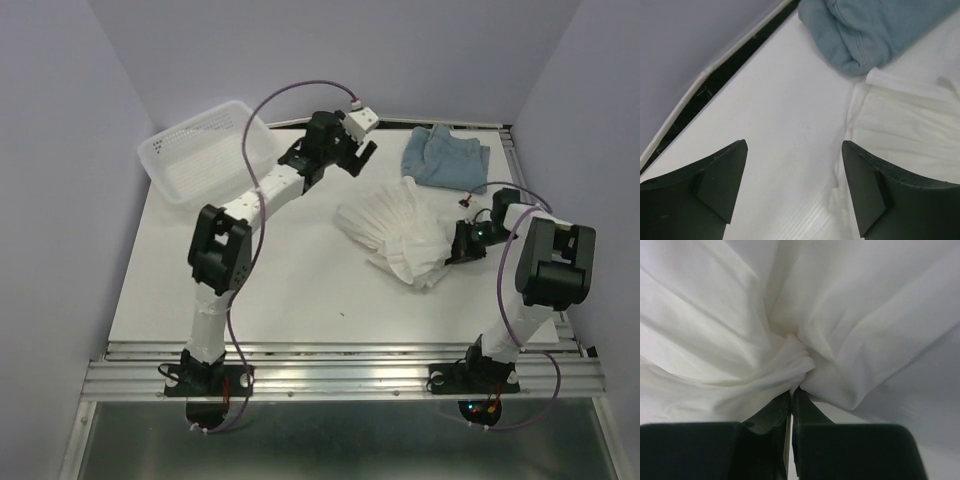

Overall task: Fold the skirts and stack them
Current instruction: Fold the skirt

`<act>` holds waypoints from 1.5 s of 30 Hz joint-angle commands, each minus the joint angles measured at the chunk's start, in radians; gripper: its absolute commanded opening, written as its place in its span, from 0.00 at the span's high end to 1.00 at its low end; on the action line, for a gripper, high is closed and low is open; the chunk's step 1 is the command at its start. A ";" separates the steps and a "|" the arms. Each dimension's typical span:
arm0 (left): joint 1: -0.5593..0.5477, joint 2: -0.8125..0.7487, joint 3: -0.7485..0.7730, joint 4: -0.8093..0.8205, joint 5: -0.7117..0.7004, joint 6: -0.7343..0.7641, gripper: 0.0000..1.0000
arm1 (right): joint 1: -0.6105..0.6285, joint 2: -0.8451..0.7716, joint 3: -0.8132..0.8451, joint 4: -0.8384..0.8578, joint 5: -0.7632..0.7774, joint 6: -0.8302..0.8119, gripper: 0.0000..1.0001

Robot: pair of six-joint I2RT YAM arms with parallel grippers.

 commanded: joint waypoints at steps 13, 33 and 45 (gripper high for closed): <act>0.155 -0.632 -0.662 -0.026 0.393 -0.414 0.22 | 0.485 -0.275 -0.070 0.003 -0.052 0.229 0.40; 0.077 -0.367 -0.613 -0.106 0.459 -0.376 0.46 | 0.336 -0.052 0.080 0.072 0.037 0.214 0.51; 0.045 -0.522 -0.570 -0.239 0.121 0.095 0.27 | 0.355 -0.136 0.043 0.086 -0.018 0.142 0.64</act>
